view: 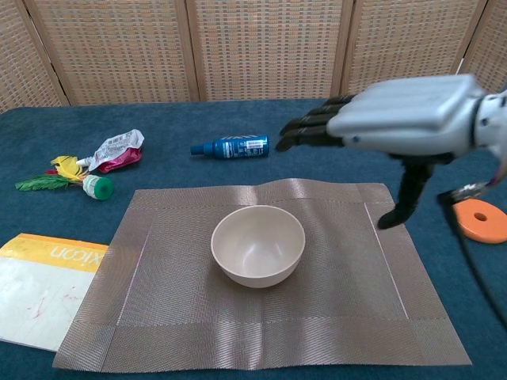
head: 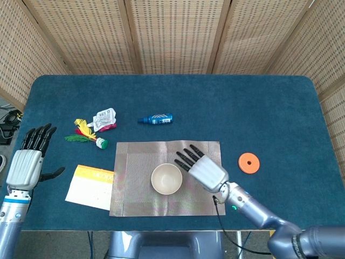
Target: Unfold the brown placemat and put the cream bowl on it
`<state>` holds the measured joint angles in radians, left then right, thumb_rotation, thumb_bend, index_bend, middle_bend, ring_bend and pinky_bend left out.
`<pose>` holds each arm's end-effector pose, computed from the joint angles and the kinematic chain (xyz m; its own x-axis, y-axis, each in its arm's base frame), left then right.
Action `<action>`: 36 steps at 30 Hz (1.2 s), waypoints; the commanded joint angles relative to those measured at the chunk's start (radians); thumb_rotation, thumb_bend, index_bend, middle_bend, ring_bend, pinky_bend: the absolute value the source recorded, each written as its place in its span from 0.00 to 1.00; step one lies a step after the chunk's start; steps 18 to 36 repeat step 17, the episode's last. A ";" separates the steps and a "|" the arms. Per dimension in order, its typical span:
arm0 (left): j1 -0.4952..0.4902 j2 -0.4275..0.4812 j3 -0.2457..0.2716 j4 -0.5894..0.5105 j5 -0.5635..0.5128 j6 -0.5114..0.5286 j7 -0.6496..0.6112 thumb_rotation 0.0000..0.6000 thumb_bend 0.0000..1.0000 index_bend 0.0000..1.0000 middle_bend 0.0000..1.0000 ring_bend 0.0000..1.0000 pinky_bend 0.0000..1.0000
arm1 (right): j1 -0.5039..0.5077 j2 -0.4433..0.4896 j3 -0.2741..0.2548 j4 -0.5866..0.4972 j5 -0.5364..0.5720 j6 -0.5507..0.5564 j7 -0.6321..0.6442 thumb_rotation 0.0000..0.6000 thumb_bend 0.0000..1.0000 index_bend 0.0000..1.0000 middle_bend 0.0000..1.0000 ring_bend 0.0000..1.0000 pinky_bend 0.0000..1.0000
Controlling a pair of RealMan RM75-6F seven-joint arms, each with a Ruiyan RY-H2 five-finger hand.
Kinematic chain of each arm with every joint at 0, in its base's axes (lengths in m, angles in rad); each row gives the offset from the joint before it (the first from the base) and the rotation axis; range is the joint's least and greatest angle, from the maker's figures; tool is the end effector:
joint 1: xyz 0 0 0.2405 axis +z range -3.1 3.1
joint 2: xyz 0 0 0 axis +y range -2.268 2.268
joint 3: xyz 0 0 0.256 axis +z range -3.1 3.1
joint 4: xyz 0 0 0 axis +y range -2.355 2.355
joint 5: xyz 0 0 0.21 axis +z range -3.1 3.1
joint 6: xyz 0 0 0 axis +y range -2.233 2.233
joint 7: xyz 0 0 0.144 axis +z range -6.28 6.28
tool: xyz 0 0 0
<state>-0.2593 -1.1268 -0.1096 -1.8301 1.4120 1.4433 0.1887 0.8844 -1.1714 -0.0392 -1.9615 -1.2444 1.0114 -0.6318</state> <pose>-0.2362 0.2333 0.1453 0.3460 -0.0458 0.9371 0.9295 -0.1190 -0.3491 -0.0960 -0.2822 0.0500 0.7493 -0.0726 0.6582 -0.5122 -0.6935 0.5066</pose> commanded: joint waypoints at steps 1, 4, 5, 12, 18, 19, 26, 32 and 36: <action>0.023 -0.005 0.019 0.018 0.039 0.034 -0.011 1.00 0.00 0.00 0.00 0.00 0.00 | -0.171 0.076 -0.066 0.070 -0.225 0.235 0.183 1.00 0.02 0.09 0.00 0.00 0.00; 0.045 -0.016 0.035 0.044 0.078 0.070 -0.037 1.00 0.00 0.00 0.00 0.00 0.00 | -0.256 0.071 -0.077 0.155 -0.276 0.347 0.307 1.00 0.02 0.10 0.00 0.00 0.00; 0.054 -0.019 0.043 0.054 0.089 0.080 -0.044 1.00 0.00 0.00 0.00 0.00 0.00 | -0.285 0.067 -0.079 0.185 -0.285 0.382 0.347 1.00 0.02 0.10 0.00 0.00 0.00; 0.107 -0.027 0.086 0.094 0.119 0.119 -0.088 1.00 0.00 0.00 0.00 0.00 0.00 | -0.456 0.007 -0.092 0.399 -0.266 0.529 0.536 1.00 0.01 0.10 0.00 0.00 0.00; 0.134 -0.027 0.105 0.109 0.146 0.145 -0.108 1.00 0.00 0.00 0.00 0.00 0.00 | -0.565 -0.077 -0.084 0.579 -0.242 0.604 0.639 1.00 0.00 0.11 0.00 0.00 0.00; 0.134 -0.027 0.105 0.109 0.146 0.145 -0.108 1.00 0.00 0.00 0.00 0.00 0.00 | -0.565 -0.077 -0.084 0.579 -0.242 0.604 0.639 1.00 0.00 0.11 0.00 0.00 0.00; 0.134 -0.027 0.105 0.109 0.146 0.145 -0.108 1.00 0.00 0.00 0.00 0.00 0.00 | -0.565 -0.077 -0.084 0.579 -0.242 0.604 0.639 1.00 0.00 0.11 0.00 0.00 0.00; 0.134 -0.027 0.105 0.109 0.146 0.145 -0.108 1.00 0.00 0.00 0.00 0.00 0.00 | -0.565 -0.077 -0.084 0.579 -0.242 0.604 0.639 1.00 0.00 0.11 0.00 0.00 0.00; 0.134 -0.027 0.105 0.109 0.146 0.145 -0.108 1.00 0.00 0.00 0.00 0.00 0.00 | -0.565 -0.077 -0.084 0.579 -0.242 0.604 0.639 1.00 0.00 0.11 0.00 0.00 0.00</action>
